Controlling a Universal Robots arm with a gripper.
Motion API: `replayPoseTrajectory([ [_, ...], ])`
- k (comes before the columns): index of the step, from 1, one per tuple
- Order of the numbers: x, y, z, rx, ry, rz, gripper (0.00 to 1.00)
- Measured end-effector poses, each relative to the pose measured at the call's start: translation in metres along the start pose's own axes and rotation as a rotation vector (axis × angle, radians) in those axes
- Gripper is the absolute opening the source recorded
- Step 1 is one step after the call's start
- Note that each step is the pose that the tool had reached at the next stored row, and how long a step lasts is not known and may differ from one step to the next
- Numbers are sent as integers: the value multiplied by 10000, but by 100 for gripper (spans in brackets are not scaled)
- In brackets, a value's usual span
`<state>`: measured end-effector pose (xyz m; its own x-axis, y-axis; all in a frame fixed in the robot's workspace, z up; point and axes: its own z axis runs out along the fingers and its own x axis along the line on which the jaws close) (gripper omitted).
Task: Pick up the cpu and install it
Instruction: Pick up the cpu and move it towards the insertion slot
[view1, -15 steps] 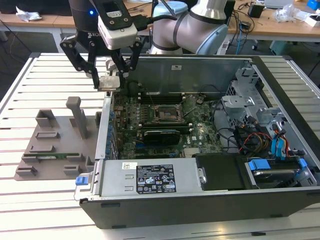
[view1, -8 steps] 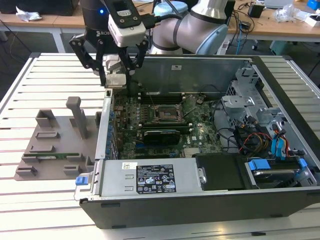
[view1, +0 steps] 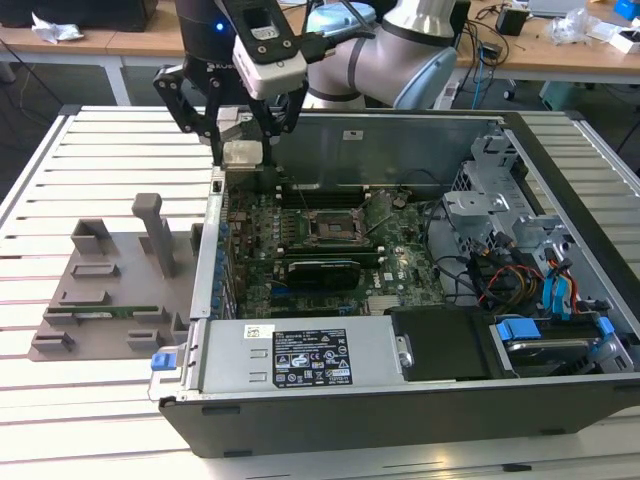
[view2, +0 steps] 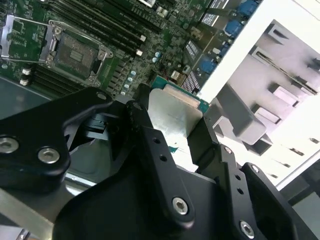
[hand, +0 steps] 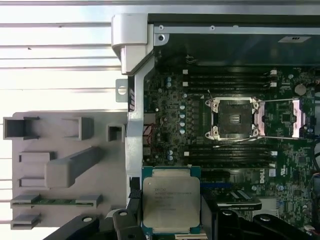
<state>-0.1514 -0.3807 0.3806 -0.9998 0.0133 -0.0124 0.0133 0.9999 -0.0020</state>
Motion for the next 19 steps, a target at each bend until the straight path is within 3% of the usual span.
replayPoseTrajectory([
  [7,-74,11,15,12,2,0,55],
  [19,-299,21,49,14,10,1,55],
])
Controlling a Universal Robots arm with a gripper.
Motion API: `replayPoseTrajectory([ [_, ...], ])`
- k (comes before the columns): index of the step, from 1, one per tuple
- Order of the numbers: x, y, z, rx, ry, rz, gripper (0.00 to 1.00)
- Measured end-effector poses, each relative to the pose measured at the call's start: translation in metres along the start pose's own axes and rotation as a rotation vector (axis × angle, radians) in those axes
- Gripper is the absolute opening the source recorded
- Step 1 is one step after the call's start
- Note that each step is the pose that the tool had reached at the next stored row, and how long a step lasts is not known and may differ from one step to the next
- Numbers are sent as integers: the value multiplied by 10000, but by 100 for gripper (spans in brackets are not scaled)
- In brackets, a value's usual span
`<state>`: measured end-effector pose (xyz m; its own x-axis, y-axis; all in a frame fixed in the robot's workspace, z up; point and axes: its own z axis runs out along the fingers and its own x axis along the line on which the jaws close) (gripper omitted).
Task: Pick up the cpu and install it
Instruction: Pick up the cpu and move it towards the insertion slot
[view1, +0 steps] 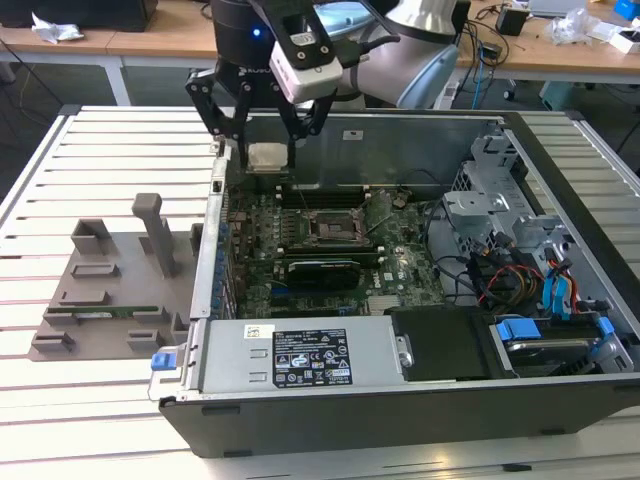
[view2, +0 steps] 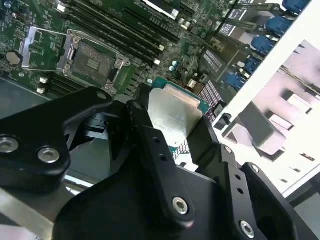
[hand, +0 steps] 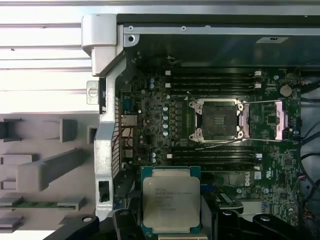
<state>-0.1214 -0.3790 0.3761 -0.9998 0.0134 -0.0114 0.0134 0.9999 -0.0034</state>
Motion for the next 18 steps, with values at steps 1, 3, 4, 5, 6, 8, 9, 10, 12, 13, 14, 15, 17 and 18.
replayPoseTrajectory([
  [1,-29,1,3,1,1,-1,55],
  [3,-56,1,8,1,3,-1,55],
  [4,-90,2,15,1,5,0,55],
  [5,-112,3,20,1,6,-1,55],
  [6,-136,4,24,0,8,0,55],
  [8,-163,4,31,0,11,-1,55],
  [9,-181,5,36,1,14,-1,55],
  [10,-190,5,39,1,15,-1,55],
  [12,-214,5,46,1,18,-1,55],
  [13,-227,5,50,0,20,0,55],
  [14,-236,6,53,1,21,0,55],
  [15,-245,6,55,1,23,0,55],
  [17,-268,7,62,1,26,0,55],
  [18,-277,7,65,1,27,0,55],
])
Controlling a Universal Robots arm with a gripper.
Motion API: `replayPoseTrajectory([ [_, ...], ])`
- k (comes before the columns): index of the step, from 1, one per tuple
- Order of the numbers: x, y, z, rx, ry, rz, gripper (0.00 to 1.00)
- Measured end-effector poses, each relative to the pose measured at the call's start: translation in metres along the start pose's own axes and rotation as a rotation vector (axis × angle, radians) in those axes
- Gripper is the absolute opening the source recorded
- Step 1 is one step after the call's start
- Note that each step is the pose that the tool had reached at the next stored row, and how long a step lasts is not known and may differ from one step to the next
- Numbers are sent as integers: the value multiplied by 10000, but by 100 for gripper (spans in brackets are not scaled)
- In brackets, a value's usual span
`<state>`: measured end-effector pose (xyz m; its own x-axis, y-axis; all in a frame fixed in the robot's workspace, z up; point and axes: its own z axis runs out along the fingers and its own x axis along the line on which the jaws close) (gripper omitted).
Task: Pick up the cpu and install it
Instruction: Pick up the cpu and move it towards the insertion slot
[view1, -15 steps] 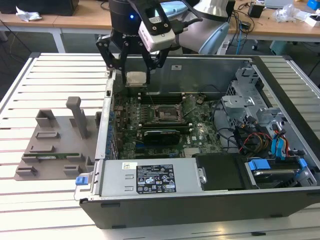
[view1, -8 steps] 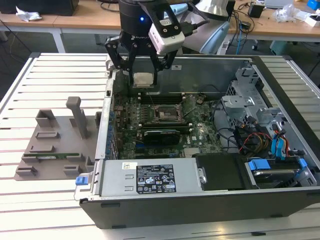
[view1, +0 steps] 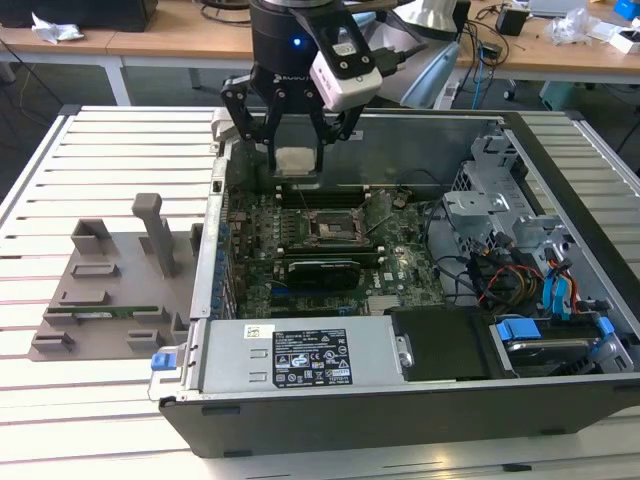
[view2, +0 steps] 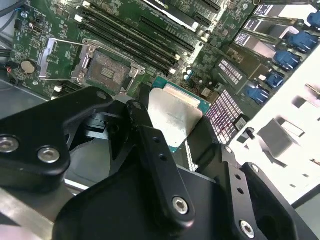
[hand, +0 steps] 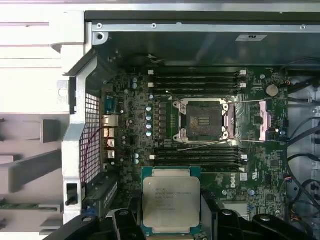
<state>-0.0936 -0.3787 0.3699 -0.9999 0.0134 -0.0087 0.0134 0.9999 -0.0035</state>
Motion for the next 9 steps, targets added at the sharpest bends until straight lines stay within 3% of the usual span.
replayPoseTrajectory([
  [9,-81,2,30,0,12,-1,55],
])
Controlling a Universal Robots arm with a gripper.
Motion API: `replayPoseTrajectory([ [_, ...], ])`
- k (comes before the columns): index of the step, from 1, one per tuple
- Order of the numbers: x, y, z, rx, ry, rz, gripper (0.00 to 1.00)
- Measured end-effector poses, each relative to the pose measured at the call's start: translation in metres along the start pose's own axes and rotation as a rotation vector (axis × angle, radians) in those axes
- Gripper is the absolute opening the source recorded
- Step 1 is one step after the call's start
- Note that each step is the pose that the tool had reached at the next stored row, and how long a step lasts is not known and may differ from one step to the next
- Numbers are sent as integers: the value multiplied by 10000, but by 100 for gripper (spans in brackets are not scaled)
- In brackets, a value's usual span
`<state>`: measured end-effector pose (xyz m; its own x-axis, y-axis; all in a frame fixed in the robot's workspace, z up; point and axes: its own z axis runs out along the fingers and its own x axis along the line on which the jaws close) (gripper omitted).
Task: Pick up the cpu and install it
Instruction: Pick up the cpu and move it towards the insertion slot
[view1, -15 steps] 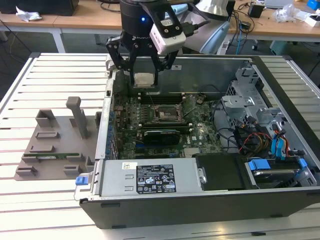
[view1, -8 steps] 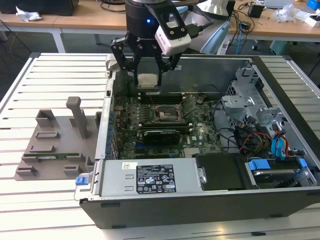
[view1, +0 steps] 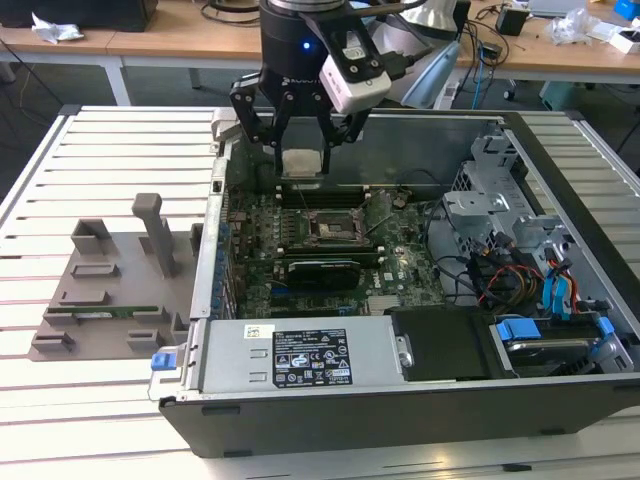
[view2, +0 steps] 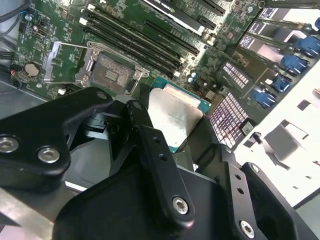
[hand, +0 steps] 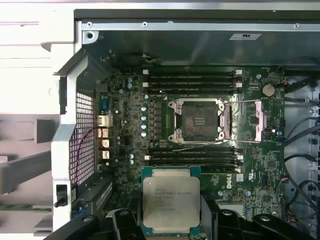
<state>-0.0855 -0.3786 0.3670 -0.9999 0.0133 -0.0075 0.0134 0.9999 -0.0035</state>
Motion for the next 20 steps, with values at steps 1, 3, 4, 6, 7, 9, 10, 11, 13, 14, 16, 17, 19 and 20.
replayPoseTrajectory([
  [1,-8,0,3,0,1,0,55],
  [3,-29,1,12,-1,3,0,55],
  [4,-38,1,15,0,5,0,55],
  [6,-60,1,25,0,7,0,55],
  [7,-70,2,30,0,9,0,55],
  [9,-87,2,39,0,11,0,55],
  [10,-98,3,45,0,13,-1,55],
  [11,-105,3,49,0,14,-1,55],
  [13,-122,4,64,0,17,0,55],
  [14,-129,5,75,2,19,0,55],
  [16,-134,21,141,0,19,-1,55],
  [17,-202,159,265,57,25,-14,55],
  [19,-329,216,346,102,38,-24,55],
  [20,-338,219,354,105,40,-23,55],
])
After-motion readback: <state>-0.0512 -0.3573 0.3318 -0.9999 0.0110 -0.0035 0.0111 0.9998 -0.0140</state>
